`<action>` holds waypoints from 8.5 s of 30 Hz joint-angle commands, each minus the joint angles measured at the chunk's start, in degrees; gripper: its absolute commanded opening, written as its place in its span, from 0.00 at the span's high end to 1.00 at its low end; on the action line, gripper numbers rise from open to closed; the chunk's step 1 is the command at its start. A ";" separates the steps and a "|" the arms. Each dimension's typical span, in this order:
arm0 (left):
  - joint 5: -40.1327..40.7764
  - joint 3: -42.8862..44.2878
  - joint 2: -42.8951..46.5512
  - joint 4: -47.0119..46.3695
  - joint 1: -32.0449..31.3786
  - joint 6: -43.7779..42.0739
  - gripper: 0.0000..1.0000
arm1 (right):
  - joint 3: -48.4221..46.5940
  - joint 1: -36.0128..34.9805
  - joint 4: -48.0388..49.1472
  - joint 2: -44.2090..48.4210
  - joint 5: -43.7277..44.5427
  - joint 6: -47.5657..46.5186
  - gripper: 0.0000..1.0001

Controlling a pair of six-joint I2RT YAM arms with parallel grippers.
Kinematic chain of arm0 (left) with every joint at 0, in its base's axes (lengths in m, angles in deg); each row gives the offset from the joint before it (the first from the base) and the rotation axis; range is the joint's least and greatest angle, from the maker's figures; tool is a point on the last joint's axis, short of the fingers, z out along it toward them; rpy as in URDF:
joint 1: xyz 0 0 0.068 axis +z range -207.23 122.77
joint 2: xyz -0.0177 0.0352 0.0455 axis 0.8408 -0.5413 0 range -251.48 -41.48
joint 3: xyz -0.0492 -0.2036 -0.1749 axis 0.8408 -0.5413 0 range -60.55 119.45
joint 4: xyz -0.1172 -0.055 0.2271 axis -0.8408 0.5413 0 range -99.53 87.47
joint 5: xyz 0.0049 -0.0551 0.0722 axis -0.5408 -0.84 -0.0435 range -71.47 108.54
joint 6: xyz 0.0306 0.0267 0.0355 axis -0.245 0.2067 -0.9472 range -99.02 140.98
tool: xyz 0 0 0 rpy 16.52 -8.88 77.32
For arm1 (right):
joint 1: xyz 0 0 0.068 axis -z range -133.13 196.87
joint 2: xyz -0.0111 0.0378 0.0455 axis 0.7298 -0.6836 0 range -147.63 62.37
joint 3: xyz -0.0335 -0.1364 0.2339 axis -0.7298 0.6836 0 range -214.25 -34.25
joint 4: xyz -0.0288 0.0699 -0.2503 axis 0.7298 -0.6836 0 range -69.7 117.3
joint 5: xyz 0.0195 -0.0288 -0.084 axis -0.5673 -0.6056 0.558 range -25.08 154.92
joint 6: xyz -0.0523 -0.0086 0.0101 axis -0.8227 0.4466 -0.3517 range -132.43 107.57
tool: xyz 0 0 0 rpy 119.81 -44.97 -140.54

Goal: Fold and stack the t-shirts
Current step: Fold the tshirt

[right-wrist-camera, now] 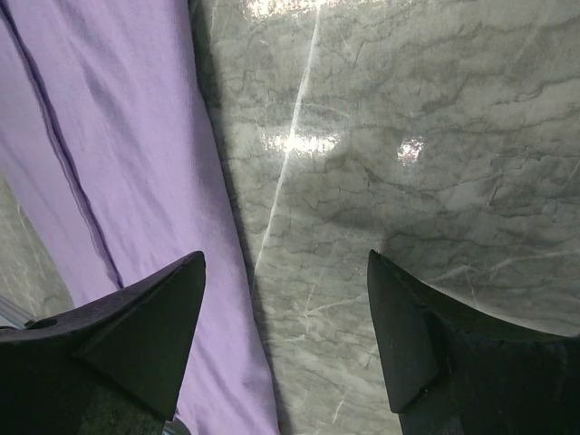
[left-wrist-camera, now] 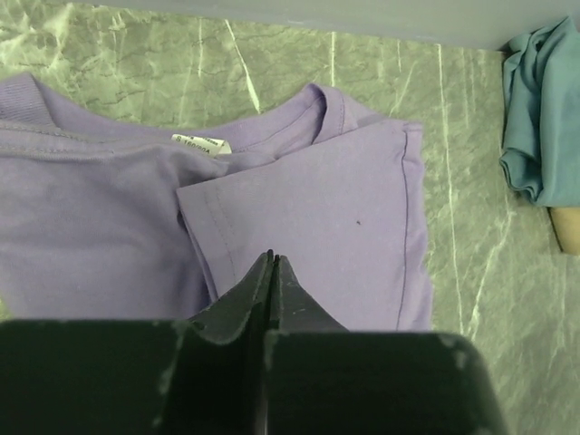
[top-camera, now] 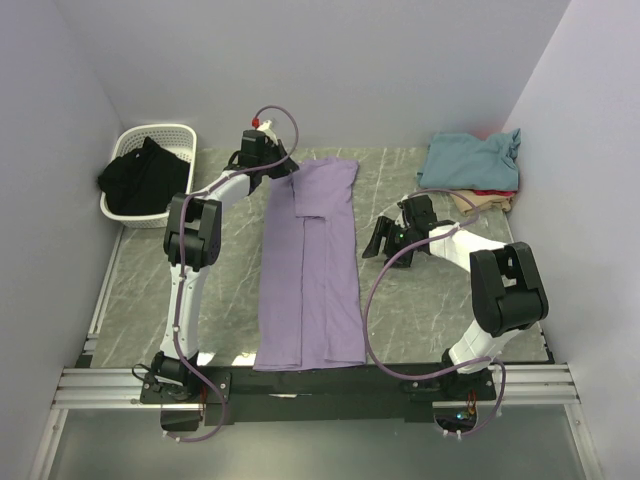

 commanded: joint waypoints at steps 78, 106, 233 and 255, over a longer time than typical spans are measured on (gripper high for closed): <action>22.75 -49.49 42.95 5.05 -10.02 2.87 0.01 | 12.64 -0.25 -7.10 18.45 -2.01 -3.86 0.17; 39.56 -91.55 92.74 38.35 -53.80 55.43 0.01 | 41.13 -28.72 -7.46 56.19 2.38 26.81 0.12; 10.13 -58.85 50.46 14.28 -12.51 8.68 0.01 | -15.29 -18.18 -5.87 -2.96 1.06 -3.95 0.43; 13.99 -44.44 35.78 13.49 -10.14 5.25 0.01 | -25.66 -14.49 -6.04 -14.75 5.37 -6.32 0.43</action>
